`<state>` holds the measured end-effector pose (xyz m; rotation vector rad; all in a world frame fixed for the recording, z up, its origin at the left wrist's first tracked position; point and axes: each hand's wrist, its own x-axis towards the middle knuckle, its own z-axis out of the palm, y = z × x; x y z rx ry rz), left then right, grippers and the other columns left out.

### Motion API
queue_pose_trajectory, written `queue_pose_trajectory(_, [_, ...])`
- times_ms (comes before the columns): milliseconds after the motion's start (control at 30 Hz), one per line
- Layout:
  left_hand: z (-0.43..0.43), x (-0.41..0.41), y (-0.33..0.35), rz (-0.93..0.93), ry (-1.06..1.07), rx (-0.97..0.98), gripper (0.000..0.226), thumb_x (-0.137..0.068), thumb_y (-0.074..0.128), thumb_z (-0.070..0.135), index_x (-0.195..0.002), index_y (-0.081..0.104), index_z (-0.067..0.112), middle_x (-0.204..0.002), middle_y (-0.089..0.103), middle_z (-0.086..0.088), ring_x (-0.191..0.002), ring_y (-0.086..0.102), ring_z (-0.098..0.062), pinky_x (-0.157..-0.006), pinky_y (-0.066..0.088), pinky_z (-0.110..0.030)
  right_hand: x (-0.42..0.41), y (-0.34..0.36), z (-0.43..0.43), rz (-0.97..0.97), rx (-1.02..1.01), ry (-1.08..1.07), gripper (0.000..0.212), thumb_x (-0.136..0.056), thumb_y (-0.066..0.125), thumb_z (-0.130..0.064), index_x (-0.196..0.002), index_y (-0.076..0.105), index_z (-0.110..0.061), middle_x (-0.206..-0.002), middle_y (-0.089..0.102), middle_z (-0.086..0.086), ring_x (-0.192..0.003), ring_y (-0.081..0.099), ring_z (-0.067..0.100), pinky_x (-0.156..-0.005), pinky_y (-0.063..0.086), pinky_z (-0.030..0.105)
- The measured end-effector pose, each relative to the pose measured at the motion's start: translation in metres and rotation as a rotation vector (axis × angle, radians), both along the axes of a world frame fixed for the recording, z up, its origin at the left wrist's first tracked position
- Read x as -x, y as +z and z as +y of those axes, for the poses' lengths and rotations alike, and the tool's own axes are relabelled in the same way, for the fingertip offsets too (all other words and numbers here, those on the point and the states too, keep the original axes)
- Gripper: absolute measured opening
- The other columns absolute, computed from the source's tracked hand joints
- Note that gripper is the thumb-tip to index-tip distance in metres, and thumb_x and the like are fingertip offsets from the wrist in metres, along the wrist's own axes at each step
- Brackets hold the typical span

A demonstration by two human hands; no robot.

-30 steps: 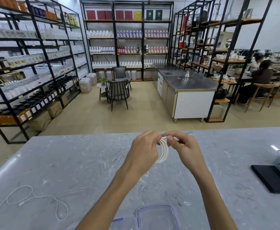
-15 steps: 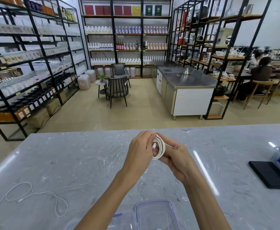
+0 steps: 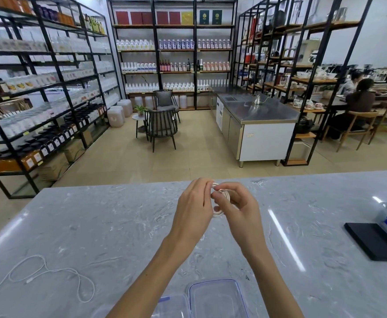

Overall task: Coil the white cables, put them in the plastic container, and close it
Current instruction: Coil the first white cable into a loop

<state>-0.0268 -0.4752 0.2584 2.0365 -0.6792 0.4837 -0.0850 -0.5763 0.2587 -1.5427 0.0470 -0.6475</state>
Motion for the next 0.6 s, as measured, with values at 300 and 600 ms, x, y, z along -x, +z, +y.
queue_pose_trajectory(300, [-0.002,0.015,0.007,-0.026,0.008,0.146,0.020,-0.103,0.041,0.017,-0.098,0.061,0.016,-0.084,0.058,0.009,-0.075,0.051,-0.004,-0.064,0.038,-0.014,-0.005,0.000,0.021,-0.180,0.095,-0.470,0.018,-0.095,0.060,-0.020,-0.094,0.057,-0.038,-0.089,0.070,-0.018,-0.071,0.070,0.005,-0.059,0.048,0.016])
queue_pose_trajectory(600, [0.008,0.014,0.011,0.064,-0.023,0.165,0.019,-0.102,0.043,0.015,-0.097,0.061,0.015,-0.087,0.058,0.005,-0.079,0.051,-0.002,-0.069,0.037,-0.010,0.004,0.013,-0.001,0.083,-0.253,0.029,0.018,-0.097,0.052,-0.011,-0.104,0.067,-0.019,-0.094,0.076,-0.002,-0.079,0.073,0.017,-0.062,0.057,0.023])
